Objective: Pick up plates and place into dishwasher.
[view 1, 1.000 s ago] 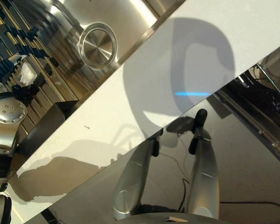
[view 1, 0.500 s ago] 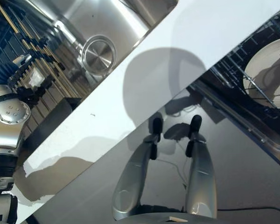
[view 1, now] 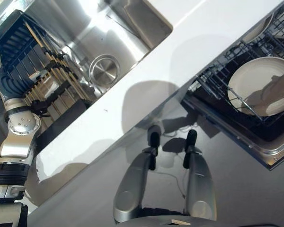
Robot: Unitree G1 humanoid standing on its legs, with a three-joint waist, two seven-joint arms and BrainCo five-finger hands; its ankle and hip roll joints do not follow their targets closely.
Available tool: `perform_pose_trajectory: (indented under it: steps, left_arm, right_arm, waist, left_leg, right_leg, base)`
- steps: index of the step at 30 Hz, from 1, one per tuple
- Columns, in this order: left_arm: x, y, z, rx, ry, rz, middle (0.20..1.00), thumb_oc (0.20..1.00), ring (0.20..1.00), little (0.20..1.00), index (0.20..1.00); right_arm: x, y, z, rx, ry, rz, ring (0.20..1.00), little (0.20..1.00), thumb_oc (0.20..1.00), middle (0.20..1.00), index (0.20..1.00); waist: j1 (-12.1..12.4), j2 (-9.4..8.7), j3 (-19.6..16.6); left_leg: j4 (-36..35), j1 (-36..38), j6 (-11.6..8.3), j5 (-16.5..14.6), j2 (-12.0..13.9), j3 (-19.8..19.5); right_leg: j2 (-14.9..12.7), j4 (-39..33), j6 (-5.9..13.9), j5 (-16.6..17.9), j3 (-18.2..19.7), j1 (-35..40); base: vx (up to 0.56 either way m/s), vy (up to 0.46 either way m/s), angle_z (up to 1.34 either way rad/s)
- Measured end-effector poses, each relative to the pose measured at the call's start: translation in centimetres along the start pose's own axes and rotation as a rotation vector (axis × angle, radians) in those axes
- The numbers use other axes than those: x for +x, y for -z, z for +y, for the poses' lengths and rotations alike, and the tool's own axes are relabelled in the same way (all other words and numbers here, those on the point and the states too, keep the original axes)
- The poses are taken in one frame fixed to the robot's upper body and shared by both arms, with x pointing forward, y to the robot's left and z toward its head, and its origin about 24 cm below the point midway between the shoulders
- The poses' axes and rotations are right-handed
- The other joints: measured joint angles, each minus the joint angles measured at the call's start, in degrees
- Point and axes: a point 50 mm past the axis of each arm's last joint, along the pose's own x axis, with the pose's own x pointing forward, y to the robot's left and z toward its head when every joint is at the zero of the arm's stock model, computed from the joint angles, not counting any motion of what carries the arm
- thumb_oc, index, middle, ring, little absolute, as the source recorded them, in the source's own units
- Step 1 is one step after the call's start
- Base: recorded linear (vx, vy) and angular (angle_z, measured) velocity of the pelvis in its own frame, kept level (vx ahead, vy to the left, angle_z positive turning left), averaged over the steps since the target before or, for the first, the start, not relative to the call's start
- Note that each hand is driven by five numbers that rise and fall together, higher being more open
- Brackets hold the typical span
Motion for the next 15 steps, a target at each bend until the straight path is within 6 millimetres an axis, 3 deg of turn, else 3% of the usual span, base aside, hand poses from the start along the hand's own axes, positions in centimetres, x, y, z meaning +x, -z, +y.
perform_pose_trajectory:
  steps: [8,11,15]
  left_arm:
    - [-0.9,1.3,-0.1,-0.001,0.014,0.05,1.0,1.0,1.0,1.0,1.0]
    - [-1.6,2.1,0.1,0.013,0.018,0.071,1.0,1.0,1.0,1.0,1.0]
    - [-2.2,3.1,0.3,0.025,-0.002,0.097,1.0,1.0,1.0,1.0,1.0]
  right_arm:
    - [-2.0,2.1,1.2,0.246,0.036,0.116,1.0,1.0,1.0,1.0,1.0]
    - [-3.3,3.0,2.4,0.364,0.059,0.202,1.0,1.0,1.0,1.0,1.0]
    - [-6.4,3.0,5.7,0.599,0.009,0.374,1.0,1.0,1.0,1.0,1.0]
  waist:
    - [-0.68,-0.92,-0.13]
    - [-1.1,-1.06,-0.2]
    - [-1.28,-1.04,-0.34]
  left_leg:
    - [-0.88,4.1,0.05,-0.98,0.41,-0.1]
    - [-1.33,5.47,0.22,-1.29,0.26,0.39]
    - [-1.81,7.09,0.28,-1.68,0.1,1.0]
  right_leg:
    - [0.59,-1.99,-0.13,0.08,-0.06,4.74]
    - [0.51,-2.12,0.09,-0.08,0.25,5.57]
    - [0.57,-2.11,0.28,-0.42,1.47,6.46]
  base:
    - [0.03,0.081,-0.01]
    - [0.03,0.105,-0.08]
    - [0.01,0.146,-0.11]
